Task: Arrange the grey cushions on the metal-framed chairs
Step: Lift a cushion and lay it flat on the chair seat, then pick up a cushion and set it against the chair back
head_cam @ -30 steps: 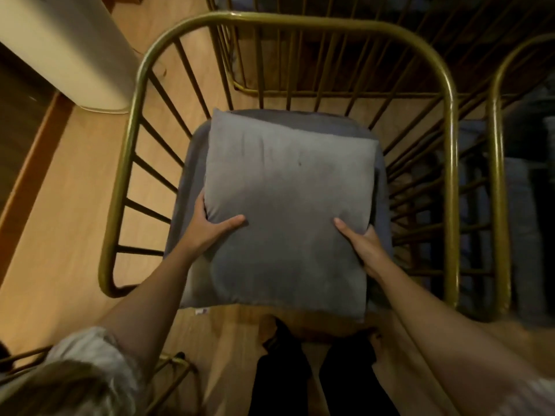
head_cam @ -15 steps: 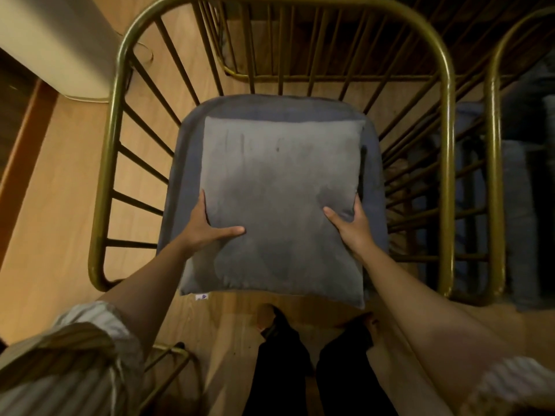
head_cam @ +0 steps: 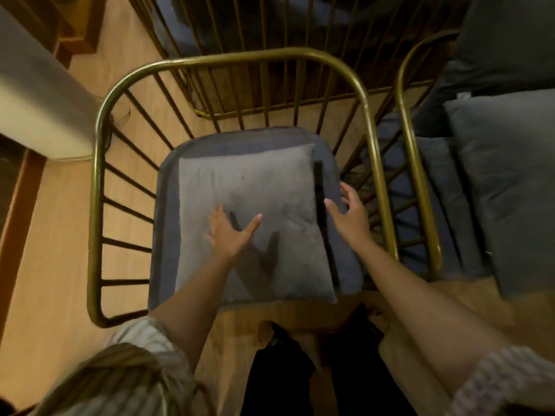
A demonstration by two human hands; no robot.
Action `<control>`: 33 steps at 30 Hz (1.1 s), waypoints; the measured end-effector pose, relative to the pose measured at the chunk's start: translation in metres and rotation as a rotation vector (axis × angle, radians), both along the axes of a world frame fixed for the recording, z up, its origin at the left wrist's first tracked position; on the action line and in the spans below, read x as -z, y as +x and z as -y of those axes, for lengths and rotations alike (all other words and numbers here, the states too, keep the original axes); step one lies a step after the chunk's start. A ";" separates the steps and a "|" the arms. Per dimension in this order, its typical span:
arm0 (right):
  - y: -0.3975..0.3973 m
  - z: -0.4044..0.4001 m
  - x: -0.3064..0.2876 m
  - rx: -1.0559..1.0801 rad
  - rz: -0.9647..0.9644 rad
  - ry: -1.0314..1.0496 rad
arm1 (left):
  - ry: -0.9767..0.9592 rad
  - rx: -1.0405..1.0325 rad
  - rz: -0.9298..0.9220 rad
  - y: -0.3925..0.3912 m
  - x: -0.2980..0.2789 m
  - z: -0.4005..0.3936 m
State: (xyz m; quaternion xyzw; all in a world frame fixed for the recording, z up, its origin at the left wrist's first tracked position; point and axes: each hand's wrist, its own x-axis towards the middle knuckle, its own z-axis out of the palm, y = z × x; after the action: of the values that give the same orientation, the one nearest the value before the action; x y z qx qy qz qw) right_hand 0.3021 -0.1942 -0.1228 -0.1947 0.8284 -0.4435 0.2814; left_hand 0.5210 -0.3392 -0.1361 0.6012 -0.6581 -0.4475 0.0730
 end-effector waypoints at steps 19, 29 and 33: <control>-0.375 -0.339 -0.091 0.498 -0.483 0.378 | 0.188 0.349 -0.292 -0.389 -0.058 -0.238; -0.484 -0.413 -0.080 0.621 0.257 0.325 | 0.623 -0.099 -0.359 -0.486 -0.043 -0.292; -0.491 -0.414 -0.090 0.681 0.299 0.227 | 0.643 -0.162 -0.424 -0.494 -0.050 -0.285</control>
State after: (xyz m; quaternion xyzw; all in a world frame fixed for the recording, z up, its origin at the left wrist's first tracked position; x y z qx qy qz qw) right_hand -0.1890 0.2199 -0.0333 0.1906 0.8393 -0.4405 0.2554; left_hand 0.0265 -0.0544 -0.0859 0.5374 -0.4050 -0.7380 0.0502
